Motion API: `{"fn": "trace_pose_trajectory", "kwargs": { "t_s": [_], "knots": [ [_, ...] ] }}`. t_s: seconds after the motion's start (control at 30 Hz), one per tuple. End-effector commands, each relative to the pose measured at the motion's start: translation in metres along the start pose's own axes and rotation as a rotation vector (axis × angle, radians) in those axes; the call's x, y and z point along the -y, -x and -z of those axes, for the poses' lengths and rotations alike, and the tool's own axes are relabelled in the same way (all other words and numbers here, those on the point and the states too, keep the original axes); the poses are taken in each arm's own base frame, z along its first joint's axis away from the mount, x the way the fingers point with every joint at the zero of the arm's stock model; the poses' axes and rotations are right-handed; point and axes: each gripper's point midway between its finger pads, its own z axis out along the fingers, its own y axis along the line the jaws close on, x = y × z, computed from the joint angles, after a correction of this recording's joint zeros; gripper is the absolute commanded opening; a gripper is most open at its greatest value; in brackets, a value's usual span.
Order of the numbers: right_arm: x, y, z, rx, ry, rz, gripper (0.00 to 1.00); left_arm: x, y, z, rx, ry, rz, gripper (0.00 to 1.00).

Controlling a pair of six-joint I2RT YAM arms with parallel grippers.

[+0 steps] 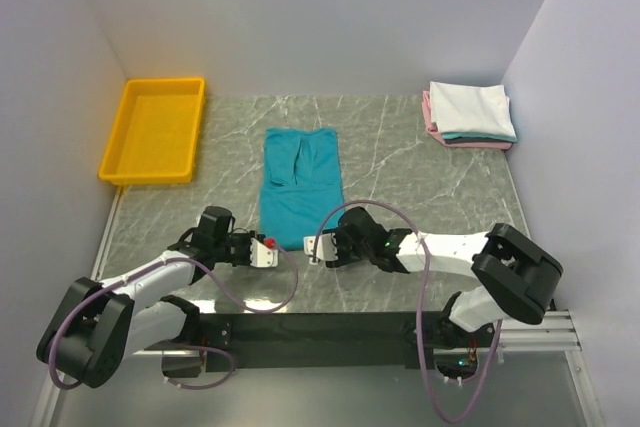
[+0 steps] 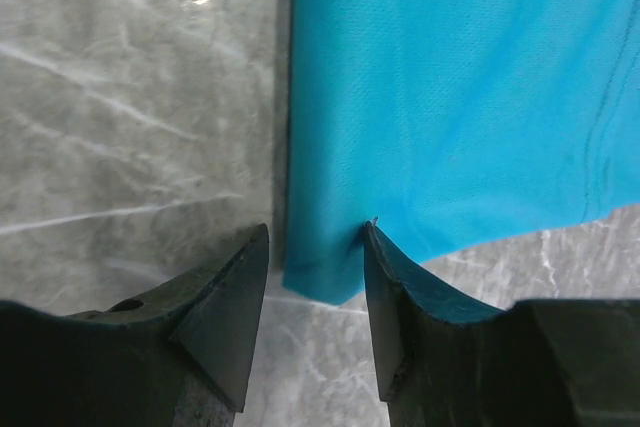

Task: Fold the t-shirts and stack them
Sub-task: Fold the tshirt

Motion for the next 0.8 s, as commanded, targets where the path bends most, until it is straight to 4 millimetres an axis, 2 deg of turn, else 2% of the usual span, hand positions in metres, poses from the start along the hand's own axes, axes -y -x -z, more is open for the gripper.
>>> {"fn": "trace_pose_trajectory", "kwargs": {
  "t_s": [0.0,0.13,0.2,0.23,0.27,0.33,0.37,0.4,0.47,0.53,0.57,0.6,0.63,0.67,0.7,0.77],
  "knots": [
    [0.004,-0.004,-0.004,-0.038,-0.005,0.023,0.50,-0.008,0.006,-0.001,0.017,0.006,-0.052,0.28],
    [0.006,-0.004,-0.005,-0.040,-0.021,0.030,0.50,-0.006,0.005,-0.002,0.019,0.000,-0.061,0.27],
    [0.004,-0.008,-0.008,-0.056,-0.013,0.033,0.43,-0.006,0.005,-0.002,0.020,-0.002,-0.063,0.24],
    [0.004,-0.010,-0.009,-0.063,-0.009,0.040,0.30,-0.006,0.004,-0.003,0.017,-0.007,-0.058,0.23],
    [0.003,-0.011,-0.009,-0.066,-0.005,0.042,0.21,-0.004,0.003,-0.004,0.013,-0.015,-0.054,0.20],
    [0.004,-0.008,-0.007,-0.058,-0.007,0.033,0.05,-0.007,0.005,-0.004,0.016,-0.016,-0.051,0.10],
    [0.004,-0.008,-0.005,-0.062,-0.005,0.026,0.00,-0.006,0.006,-0.003,0.012,-0.028,-0.039,0.06],
    [0.007,-0.003,-0.001,-0.048,-0.013,0.010,0.00,-0.005,0.008,-0.002,0.018,-0.033,-0.028,0.01],
    [0.005,-0.002,0.005,-0.053,0.007,-0.015,0.00,-0.004,0.013,0.003,0.024,-0.046,-0.019,0.01],
    [0.011,0.011,0.017,-0.015,-0.003,-0.055,0.00,-0.005,0.025,0.010,0.055,-0.046,-0.035,0.01],
    [0.005,0.011,0.023,-0.022,0.024,-0.073,0.00,-0.002,0.029,0.014,0.065,-0.060,-0.038,0.01],
    [0.010,0.023,0.033,0.024,0.017,-0.087,0.00,0.010,0.029,0.019,0.062,-0.101,-0.040,0.01],
    [0.008,0.027,0.039,0.035,0.021,-0.115,0.00,0.012,0.041,0.026,0.104,-0.107,-0.068,0.01],
    [0.003,0.027,0.045,0.033,0.040,-0.131,0.00,0.016,0.046,0.030,0.120,-0.113,-0.075,0.01],
    [0.004,0.036,0.056,0.065,0.028,-0.144,0.00,0.026,0.048,0.035,0.128,-0.141,-0.056,0.01],
    [-0.006,0.041,0.066,0.082,0.060,-0.151,0.00,0.028,0.067,0.048,0.186,-0.137,-0.080,0.01]
  ]
}}
